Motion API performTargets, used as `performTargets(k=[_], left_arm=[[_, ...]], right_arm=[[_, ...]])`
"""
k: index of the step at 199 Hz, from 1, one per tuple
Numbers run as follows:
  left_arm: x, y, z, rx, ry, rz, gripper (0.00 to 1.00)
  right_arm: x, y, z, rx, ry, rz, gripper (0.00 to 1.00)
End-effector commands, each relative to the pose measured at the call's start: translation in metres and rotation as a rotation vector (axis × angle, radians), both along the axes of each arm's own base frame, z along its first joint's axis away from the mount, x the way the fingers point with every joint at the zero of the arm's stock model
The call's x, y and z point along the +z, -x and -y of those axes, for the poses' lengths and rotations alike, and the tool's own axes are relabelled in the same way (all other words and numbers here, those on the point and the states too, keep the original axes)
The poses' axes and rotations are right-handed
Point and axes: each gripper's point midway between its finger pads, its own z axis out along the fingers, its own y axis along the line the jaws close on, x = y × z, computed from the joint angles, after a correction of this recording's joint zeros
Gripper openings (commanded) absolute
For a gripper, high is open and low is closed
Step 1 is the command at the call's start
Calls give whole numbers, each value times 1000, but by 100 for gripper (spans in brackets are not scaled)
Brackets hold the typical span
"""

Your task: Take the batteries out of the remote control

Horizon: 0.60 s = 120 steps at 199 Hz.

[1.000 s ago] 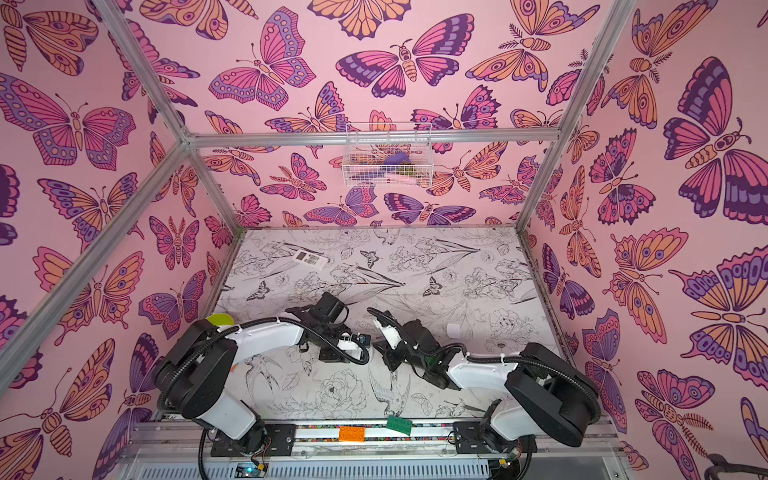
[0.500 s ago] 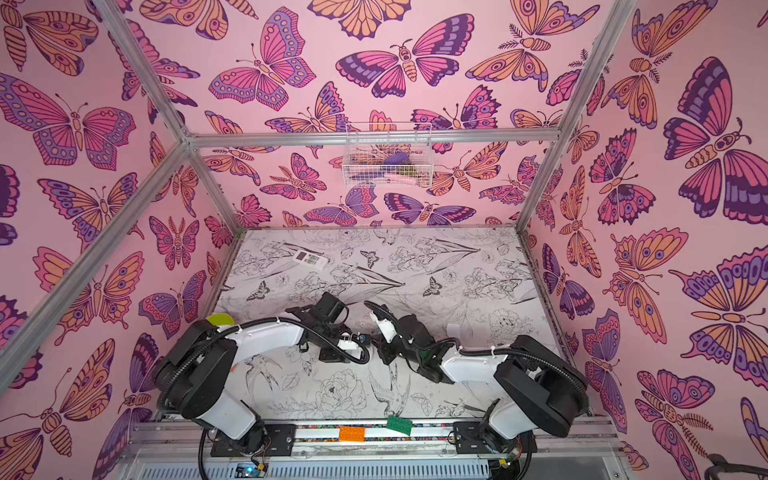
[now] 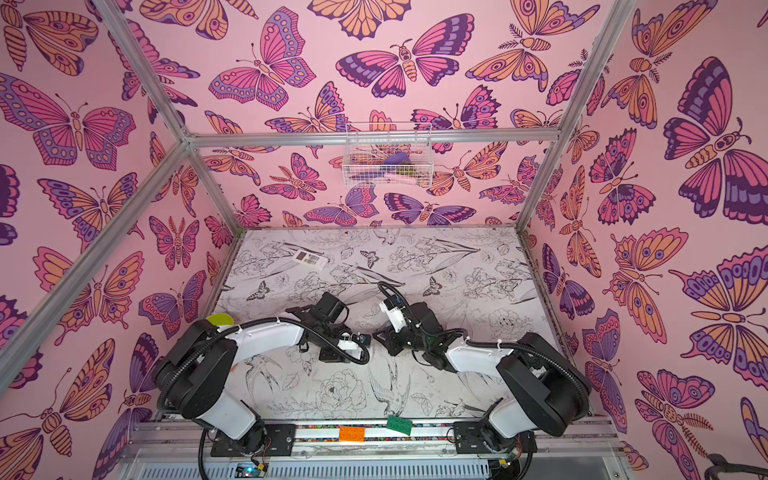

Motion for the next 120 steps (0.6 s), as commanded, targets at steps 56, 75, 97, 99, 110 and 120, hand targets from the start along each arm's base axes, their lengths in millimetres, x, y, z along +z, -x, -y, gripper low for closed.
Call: performTargets(k=[56,75,97,99,110,120], left_arm=[[-13,12,0,-23,-14,-32,38],[-11,10,1,-16,-8,-30,38],[-13,13,1,-24,-7,-38,38],[-14,12,1,-23,-9,-38,38],[-13,11,1,-17,-11,-34,38],[-12,10,1,-15,-9,-33,38]], right_arm=[[5,3,1,34,19,0,0],[7,1,4,8,34,29,0],[16,-2,2,-10,-13,106,0],[18,-2,1,-10,-19,112,0],[21,0,-2,-12,-27,143,0],[22,2,-3,-15,-10,181,0]])
